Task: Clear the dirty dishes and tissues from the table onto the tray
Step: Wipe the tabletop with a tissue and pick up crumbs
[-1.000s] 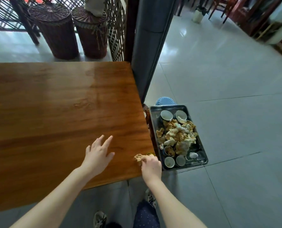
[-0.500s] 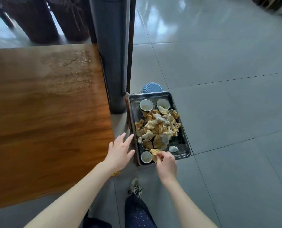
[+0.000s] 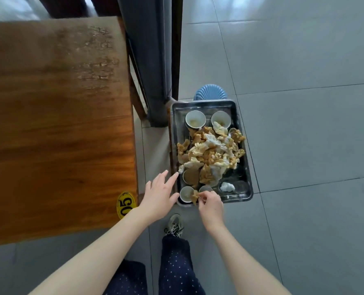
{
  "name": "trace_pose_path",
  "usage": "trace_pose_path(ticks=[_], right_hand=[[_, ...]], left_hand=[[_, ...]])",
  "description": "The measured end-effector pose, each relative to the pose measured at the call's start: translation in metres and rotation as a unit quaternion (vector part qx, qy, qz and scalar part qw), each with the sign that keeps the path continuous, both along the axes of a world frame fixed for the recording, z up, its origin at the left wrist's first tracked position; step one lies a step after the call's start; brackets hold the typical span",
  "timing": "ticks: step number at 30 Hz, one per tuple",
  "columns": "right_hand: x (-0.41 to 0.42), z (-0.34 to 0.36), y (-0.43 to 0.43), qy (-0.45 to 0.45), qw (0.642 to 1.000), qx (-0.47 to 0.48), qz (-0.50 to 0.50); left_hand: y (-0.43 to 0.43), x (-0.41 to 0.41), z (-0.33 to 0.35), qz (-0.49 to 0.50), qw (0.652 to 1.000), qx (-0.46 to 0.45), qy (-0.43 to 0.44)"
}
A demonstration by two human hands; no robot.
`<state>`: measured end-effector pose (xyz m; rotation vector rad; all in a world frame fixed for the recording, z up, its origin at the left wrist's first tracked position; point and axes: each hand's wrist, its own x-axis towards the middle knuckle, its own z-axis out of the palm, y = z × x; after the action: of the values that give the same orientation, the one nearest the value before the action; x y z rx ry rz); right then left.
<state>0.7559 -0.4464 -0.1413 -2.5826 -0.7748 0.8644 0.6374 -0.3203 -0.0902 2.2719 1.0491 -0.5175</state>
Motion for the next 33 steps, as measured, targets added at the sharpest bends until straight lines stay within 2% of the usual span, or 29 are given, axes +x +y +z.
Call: trace_pose_path(ticks=[8,17,24,33], right_hand=[[0.011,0.038,-0.007,-0.012,1.000,0.023,-0.013],[-0.028,0.109,0.033,-0.052,0.991,0.122,0.027],[-0.109,0.152,0.066,-0.077,0.978,0.180,0.073],[-0.257,0.174,0.107,-0.111,0.955,0.209,0.179]], left_hand=[[0.001,-0.003,0.024,0.000,1.000,0.000,-0.014],[0.022,-0.050,0.081,0.045,0.995,0.044,-0.080],[0.043,-0.145,0.120,0.092,0.985,0.078,-0.121],[0.054,-0.333,0.143,0.203,0.966,0.109,-0.119]])
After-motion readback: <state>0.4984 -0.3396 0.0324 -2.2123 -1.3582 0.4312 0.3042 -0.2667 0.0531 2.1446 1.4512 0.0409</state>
